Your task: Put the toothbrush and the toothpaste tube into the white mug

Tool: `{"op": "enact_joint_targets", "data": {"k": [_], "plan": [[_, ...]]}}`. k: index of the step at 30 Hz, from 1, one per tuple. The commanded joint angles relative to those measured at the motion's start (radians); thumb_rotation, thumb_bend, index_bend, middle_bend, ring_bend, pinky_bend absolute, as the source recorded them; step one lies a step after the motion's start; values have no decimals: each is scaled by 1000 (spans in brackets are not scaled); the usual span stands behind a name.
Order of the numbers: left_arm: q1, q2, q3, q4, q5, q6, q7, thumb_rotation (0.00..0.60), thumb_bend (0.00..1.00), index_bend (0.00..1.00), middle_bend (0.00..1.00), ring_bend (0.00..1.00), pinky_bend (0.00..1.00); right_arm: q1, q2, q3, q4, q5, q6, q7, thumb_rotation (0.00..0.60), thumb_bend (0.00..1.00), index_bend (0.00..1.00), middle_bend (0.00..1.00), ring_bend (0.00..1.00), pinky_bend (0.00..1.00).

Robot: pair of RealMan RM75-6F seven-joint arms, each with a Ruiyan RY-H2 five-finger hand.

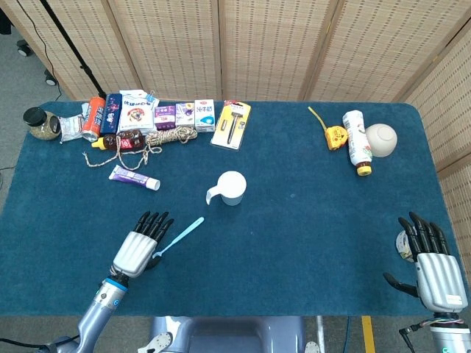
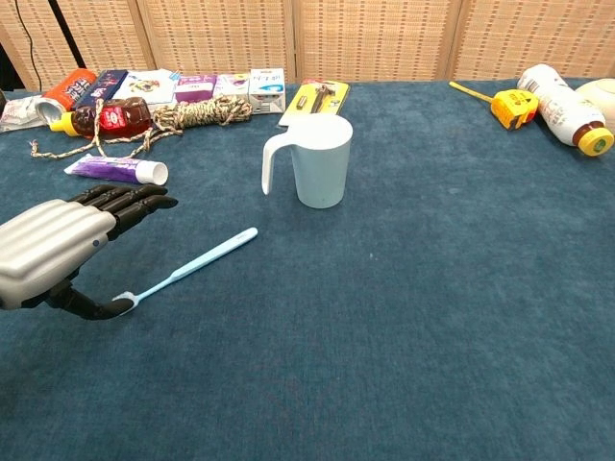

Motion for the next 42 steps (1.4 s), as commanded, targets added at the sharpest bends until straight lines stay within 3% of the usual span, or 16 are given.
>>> {"op": "enact_joint_targets", "data": {"k": [1,11,21,24,28,34,42], "plan": [[-9,0,-12,17,-20,-10,-11,600,215,0,0,0,0,0,-1,0,0,0,0,-2,600,0,0,0,0,0],[-54,26,-75,56,-82,-36,-70,600,215,0,0,0,0,1,-3,2,-1,6,-1,-9,600,0,0,0,0,0],[-68,135,7,-141,-21,-59,-71,600,215,0,0,0,0,1,-4,0,-3,3,-3,-13,600,0,0,0,0,0],[-75,124,-14,-196,-76,-82,-5,600,215,12,0,0,0,0,-3,-2,-4,-1,-1,-11,600,0,0,0,0,0],[-102,85,-62,-245,-195,-137,64,600,221,104,0,0,0,0,-2,-3,-2,-1,-3,-9,600,0,0,0,0,0],[-144,2,-112,-237,-336,-168,175,600,229,233,0,0,0,5,-2,1,2,10,-12,-5,600,0,0,0,0,0],[-186,-67,-137,-225,-450,-171,263,600,299,269,0,0,0,8,0,5,5,20,-17,2,600,0,0,0,0,0]]}}
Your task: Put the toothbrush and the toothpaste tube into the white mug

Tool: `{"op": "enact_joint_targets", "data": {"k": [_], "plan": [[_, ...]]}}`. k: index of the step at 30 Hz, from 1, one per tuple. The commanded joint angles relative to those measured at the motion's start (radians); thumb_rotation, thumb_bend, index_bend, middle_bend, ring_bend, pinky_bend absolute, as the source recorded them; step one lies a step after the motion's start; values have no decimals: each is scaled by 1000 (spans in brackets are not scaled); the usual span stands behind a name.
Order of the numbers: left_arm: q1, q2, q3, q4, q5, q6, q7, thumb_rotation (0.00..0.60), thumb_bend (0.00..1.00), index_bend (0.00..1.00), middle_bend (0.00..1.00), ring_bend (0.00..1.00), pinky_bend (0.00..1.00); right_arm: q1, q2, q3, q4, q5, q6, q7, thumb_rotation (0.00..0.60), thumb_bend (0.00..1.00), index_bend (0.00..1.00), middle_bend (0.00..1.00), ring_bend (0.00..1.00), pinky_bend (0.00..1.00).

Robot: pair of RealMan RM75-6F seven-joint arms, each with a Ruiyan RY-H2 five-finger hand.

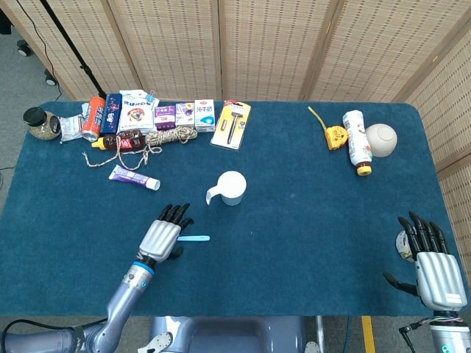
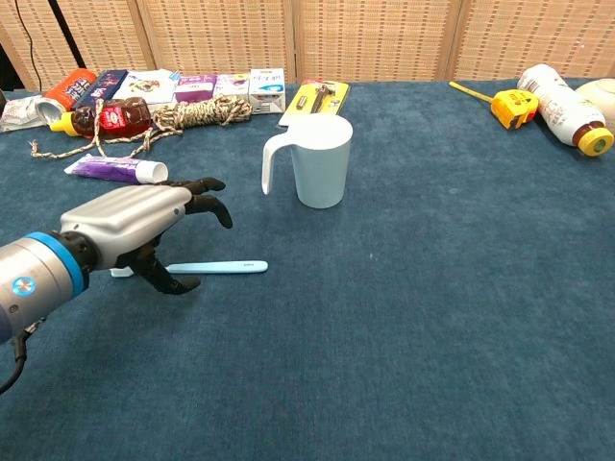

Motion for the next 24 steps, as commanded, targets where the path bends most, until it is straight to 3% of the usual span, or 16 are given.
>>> {"op": "enact_joint_targets", "data": {"k": [1,13,24], "plan": [[-21,-29,-14,2,-50,-3,31,600,323,278,0,0,0,1,0,-1,1,1,-3,1,600,0,0,0,0,0],[-58,-115,-31,44,-183,37,112,600,403,330,0,0,0,1,4,-1,1,0,-2,11,600,0,0,0,0,0],[-67,-157,-23,74,-202,90,117,600,404,364,0,0,0,2,5,-2,1,0,-5,12,600,0,0,0,0,0]]}}
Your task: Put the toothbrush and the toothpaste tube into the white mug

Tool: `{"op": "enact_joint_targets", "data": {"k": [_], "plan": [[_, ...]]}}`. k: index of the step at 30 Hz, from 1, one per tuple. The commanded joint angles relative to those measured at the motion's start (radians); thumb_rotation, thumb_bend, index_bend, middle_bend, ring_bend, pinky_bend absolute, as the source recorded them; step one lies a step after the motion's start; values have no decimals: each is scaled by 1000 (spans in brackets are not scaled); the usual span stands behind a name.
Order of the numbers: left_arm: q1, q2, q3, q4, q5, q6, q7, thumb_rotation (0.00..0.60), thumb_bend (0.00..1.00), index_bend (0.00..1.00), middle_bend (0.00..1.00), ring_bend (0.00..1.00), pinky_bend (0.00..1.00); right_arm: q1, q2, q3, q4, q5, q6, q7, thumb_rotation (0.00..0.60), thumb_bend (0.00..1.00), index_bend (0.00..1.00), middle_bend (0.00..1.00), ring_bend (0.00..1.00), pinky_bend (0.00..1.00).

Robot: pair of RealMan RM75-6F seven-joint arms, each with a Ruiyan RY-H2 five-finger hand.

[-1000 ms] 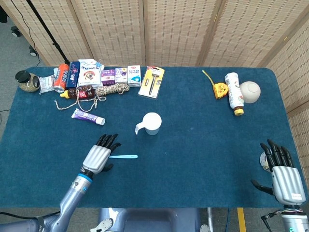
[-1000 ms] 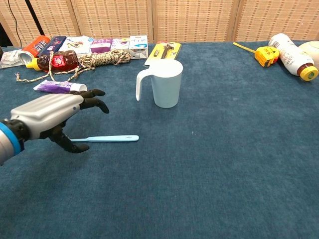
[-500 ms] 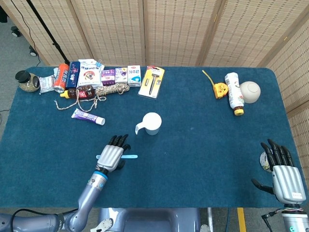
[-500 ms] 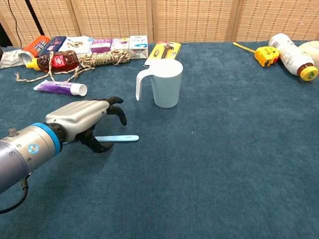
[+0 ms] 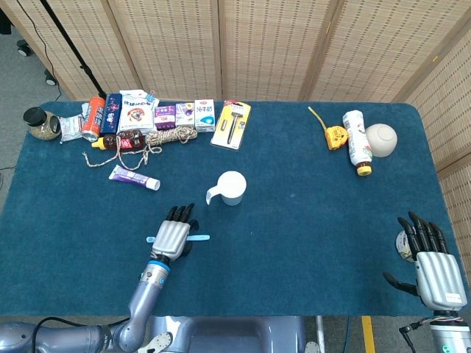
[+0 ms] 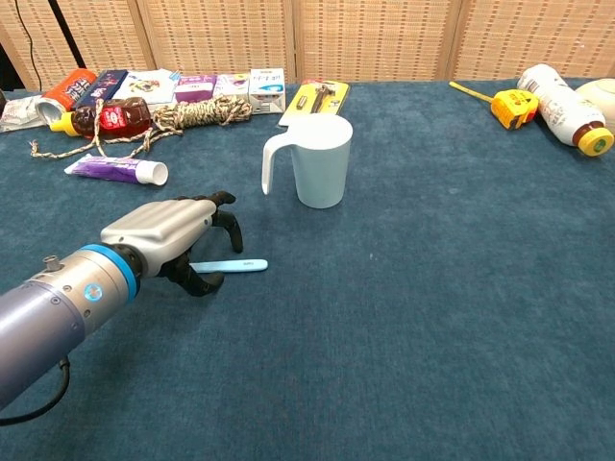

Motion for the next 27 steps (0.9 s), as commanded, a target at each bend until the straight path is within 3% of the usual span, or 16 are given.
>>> {"op": "enact_joint_targets", "data": {"k": [1,27], "plan": [[0,-6,5,1,7,11,-10,600,404,365,0,0,0,0,0,0,0,1,-1,1,600,0,0,0,0,0],[3,-63,16,31,17,81,-10,600,417,411,0,0,0,3,7,0,-2,8,-8,7,600,0,0,0,0,0]]}}
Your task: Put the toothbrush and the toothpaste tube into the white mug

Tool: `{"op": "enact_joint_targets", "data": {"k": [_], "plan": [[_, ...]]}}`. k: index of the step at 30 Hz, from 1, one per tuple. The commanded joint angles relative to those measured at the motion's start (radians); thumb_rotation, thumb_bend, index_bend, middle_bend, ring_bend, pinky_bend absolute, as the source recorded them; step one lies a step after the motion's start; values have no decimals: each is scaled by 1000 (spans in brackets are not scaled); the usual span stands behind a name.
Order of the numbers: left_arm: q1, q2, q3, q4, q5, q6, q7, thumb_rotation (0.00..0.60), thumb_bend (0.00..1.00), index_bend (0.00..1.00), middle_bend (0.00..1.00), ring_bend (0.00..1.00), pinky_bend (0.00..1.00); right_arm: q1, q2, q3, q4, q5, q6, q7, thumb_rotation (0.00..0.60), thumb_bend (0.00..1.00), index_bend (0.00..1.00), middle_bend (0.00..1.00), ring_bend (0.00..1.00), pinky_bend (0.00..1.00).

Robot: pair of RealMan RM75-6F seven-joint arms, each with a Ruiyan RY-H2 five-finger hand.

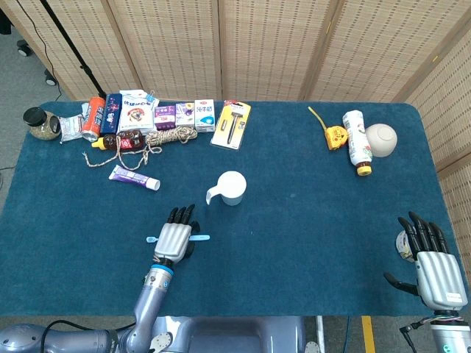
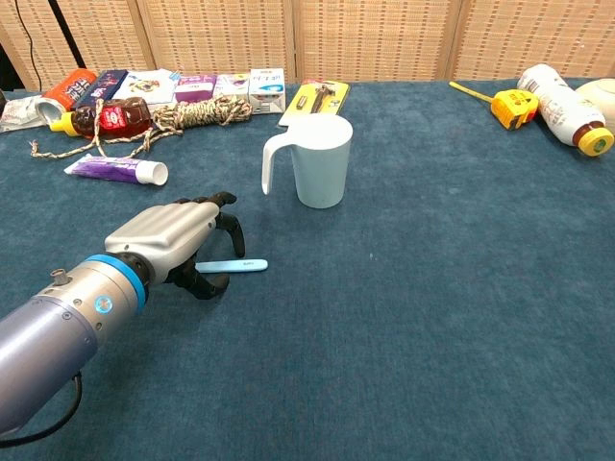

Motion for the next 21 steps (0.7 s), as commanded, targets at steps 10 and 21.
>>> {"op": "enact_joint_targets", "data": {"k": [10,21], "plan": [[9,-36,2,36,19,35,-5,600,438,454,0,0,0,2,1,0,1,3,-3,-1,600,0,0,0,0,0],[12,-50,-1,51,14,36,3,600,470,476,0,0,0,3,1,0,0,5,-6,2,600,0,0,0,0,0]]}}
